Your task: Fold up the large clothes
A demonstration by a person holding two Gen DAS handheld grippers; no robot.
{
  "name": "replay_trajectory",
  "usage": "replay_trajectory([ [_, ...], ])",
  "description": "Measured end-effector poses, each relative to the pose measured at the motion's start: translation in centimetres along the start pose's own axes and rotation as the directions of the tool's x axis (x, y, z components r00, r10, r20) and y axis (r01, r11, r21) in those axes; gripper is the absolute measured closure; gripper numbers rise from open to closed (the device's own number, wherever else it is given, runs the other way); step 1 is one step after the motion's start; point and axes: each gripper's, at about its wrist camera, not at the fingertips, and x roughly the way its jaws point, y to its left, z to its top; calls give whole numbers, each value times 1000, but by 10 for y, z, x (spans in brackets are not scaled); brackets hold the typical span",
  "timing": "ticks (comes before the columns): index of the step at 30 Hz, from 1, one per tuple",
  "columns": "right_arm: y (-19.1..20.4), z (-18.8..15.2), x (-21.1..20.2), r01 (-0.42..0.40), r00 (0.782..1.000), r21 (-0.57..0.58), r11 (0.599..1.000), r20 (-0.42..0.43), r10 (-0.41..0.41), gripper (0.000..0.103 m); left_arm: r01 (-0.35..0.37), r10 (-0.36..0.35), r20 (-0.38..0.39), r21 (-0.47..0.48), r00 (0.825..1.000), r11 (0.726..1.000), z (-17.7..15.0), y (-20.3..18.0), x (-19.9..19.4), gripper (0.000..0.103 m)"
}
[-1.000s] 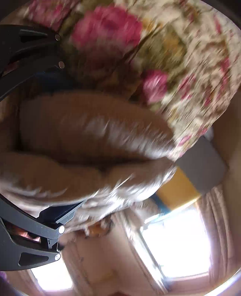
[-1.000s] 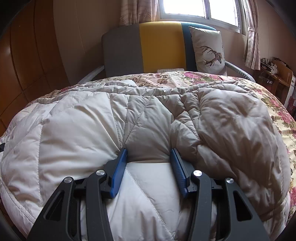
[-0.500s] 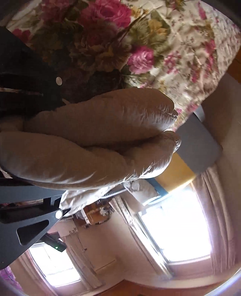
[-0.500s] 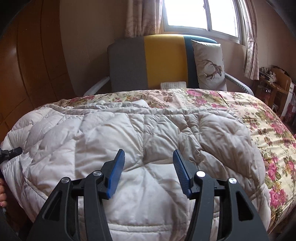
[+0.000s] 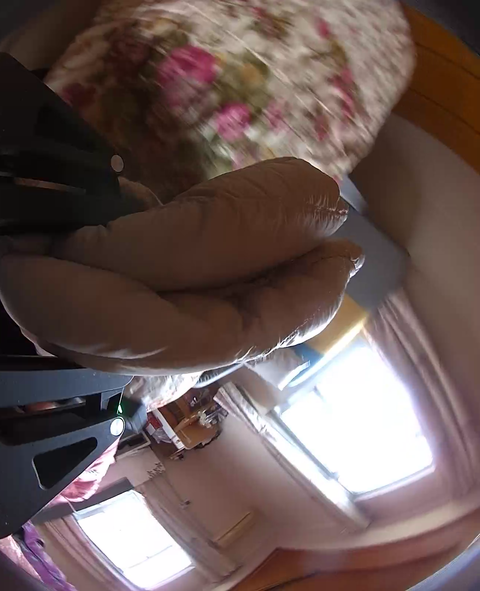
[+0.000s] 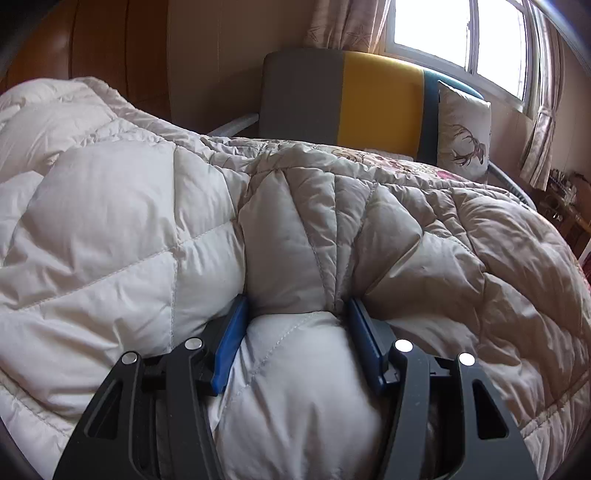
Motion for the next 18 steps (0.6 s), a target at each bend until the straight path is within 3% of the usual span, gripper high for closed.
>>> replay_trajectory([
  [3,-9,3,-2,-26,1000,22,999,-7,26,48,-27,26,8,152,1000,988,7,-49,7,82],
  [7,-36,8,-33,-81,997,143,986,23,79,45,-133,127,40,310,991,941,8,-100,19,82],
  [10,-51,7,-56,-90,995,188,978,58,80,41,-163,161,36,349,986,923,14,-115,34,82],
  [13,-51,6,-47,-123,992,184,975,12,122,40,-189,187,43,385,981,903,14,-128,45,82],
  [15,-40,1,-32,-100,994,127,987,-31,105,40,-187,184,46,400,982,897,6,-139,45,82],
  [18,-17,-8,-24,-66,997,42,997,-29,67,39,-184,192,27,436,981,881,1,-150,59,81],
])
